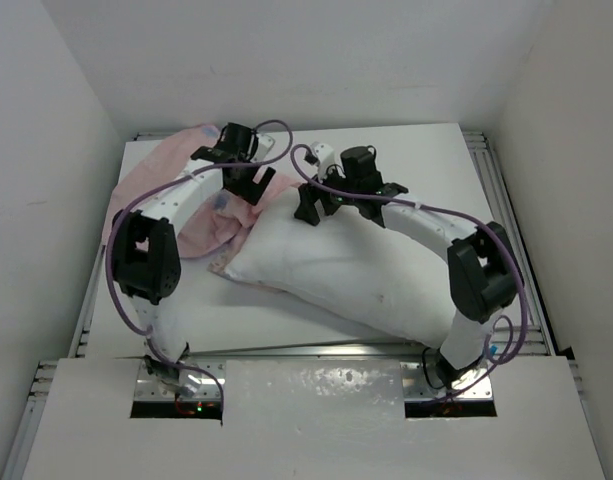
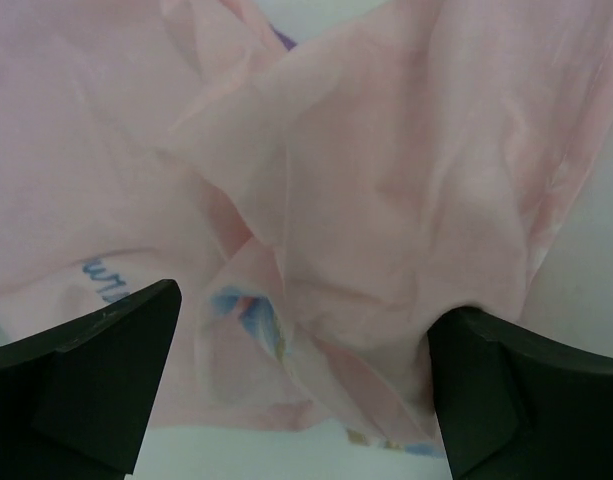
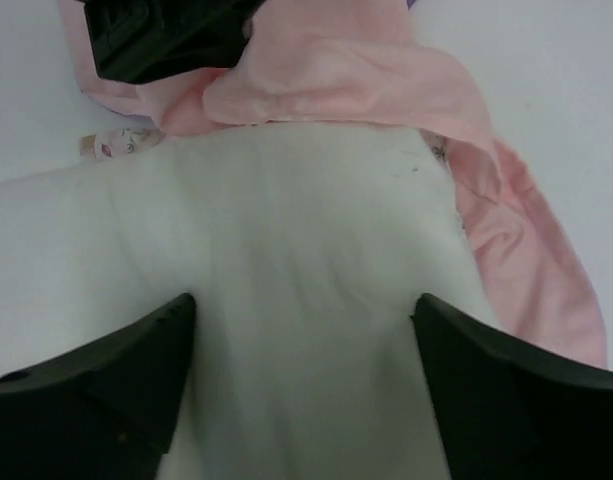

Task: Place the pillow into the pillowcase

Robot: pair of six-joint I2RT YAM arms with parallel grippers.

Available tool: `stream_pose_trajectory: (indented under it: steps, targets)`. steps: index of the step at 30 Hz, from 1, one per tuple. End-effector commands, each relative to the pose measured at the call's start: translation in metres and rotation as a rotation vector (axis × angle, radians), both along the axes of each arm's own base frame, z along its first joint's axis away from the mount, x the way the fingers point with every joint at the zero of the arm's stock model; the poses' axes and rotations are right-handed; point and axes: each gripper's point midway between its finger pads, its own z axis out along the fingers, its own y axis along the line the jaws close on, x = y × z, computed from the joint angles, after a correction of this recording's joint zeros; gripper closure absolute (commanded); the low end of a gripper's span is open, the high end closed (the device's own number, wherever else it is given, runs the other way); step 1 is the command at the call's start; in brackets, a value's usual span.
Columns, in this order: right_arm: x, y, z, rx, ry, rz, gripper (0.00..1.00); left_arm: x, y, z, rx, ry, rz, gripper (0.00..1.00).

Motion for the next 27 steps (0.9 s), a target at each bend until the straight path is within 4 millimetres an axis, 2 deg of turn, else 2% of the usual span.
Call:
stream_pose_trajectory:
  steps: [1, 2, 3, 4, 5, 6, 8, 10, 11, 12, 13, 14, 15, 16, 17, 18, 19, 20, 21, 22, 23, 24, 25, 26, 27]
  targets:
    - [0.002, -0.014, 0.051, -0.031, -0.201, 0.017, 0.09, -0.007, 0.011, 0.07, -0.204, -0.118, 0.054, 0.0]
    - [-0.004, -0.019, 0.055, -0.04, -0.225, 0.015, 0.02, -0.014, 0.014, 0.076, -0.228, -0.129, 0.06, 0.01]
    - [-0.011, -0.022, 0.081, -0.02, -0.289, 0.011, 0.01, -0.024, 0.02, 0.101, -0.254, -0.195, 0.057, 0.01]
    - [-0.011, -0.024, 0.093, -0.01, -0.335, 0.004, 0.01, -0.037, 0.024, 0.091, -0.249, -0.179, 0.059, 0.01]
    - [-0.015, -0.026, 0.097, -0.002, -0.36, 0.003, 0.01, -0.045, 0.026, 0.095, -0.246, -0.193, 0.051, 0.02]
    - [-0.019, -0.027, 0.104, 0.005, -0.382, 0.003, 0.01, -0.055, 0.028, 0.112, -0.256, -0.242, 0.047, 0.03]
    - [-0.029, -0.029, 0.122, 0.019, -0.433, 0.011, 0.01, -0.065, 0.034, 0.112, -0.253, -0.234, 0.058, 0.09]
    - [-0.043, -0.021, 0.131, -0.002, -0.486, 0.054, 0.01, -0.079, 0.043, 0.106, -0.243, -0.174, 0.087, 0.26]
    - [-0.053, -0.016, 0.127, -0.027, -0.489, 0.085, 0.01, -0.084, 0.044, 0.097, -0.237, -0.14, 0.093, 0.48]
    - [-0.068, -0.002, 0.125, -0.047, -0.512, 0.124, 0.01, -0.094, 0.047, 0.081, -0.218, -0.077, 0.096, 0.61]
    - [-0.076, 0.005, 0.122, -0.083, -0.552, 0.171, 0.01, -0.107, 0.044, 0.055, -0.218, 0.009, 0.079, 0.71]
    - [-0.089, 0.012, 0.113, -0.103, -0.551, 0.217, 0.05, -0.115, 0.045, 0.039, -0.205, 0.065, 0.074, 0.88]
    - [-0.105, 0.024, 0.106, -0.099, -0.546, 0.268, 0.13, -0.126, 0.044, 0.016, -0.195, 0.151, 0.066, 0.96]
    - [-0.114, 0.029, 0.099, -0.085, -0.516, 0.291, 0.25, -0.142, 0.046, -0.01, -0.178, 0.234, 0.063, 1.0]
    - [-0.124, 0.035, 0.088, -0.07, -0.507, 0.305, 0.4, -0.145, 0.047, -0.025, -0.165, 0.27, 0.058, 1.0]
    - [-0.129, 0.038, 0.081, -0.066, -0.499, 0.309, 0.39, -0.149, 0.049, -0.036, -0.158, 0.289, 0.059, 1.0]
    - [-0.128, 0.041, 0.078, -0.072, -0.527, 0.299, 0.33, -0.157, 0.051, -0.051, -0.146, 0.321, 0.062, 0.98]
    - [-0.132, 0.041, 0.063, -0.111, -0.527, 0.308, 0.21, -0.155, 0.052, -0.057, -0.14, 0.318, 0.067, 0.96]
    - [-0.141, 0.051, 0.05, -0.152, -0.534, 0.334, 0.04, -0.151, 0.052, -0.065, -0.137, 0.319, 0.069, 0.92]
    - [-0.134, 0.049, 0.046, -0.221, -0.571, 0.296, 0.01, -0.15, 0.051, -0.069, -0.14, 0.326, 0.068, 0.77]
    - [-0.14, 0.06, 0.038, -0.247, -0.577, 0.315, 0.01, -0.147, 0.048, -0.076, -0.148, 0.342, 0.064, 0.66]
    - [-0.138, 0.062, 0.036, -0.266, -0.588, 0.297, 0.01, -0.14, 0.046, -0.075, -0.157, 0.335, 0.06, 0.54]
    - [-0.135, 0.066, 0.04, -0.271, -0.608, 0.27, 0.01, -0.135, 0.043, -0.078, -0.168, 0.333, 0.057, 0.49]
    - [-0.133, 0.069, 0.033, -0.292, -0.613, 0.27, 0.01, -0.129, 0.041, -0.082, -0.174, 0.337, 0.054, 0.44]
    - [-0.131, 0.071, 0.033, -0.297, -0.628, 0.264, 0.01, -0.127, 0.039, -0.085, -0.18, 0.34, 0.049, 0.43]
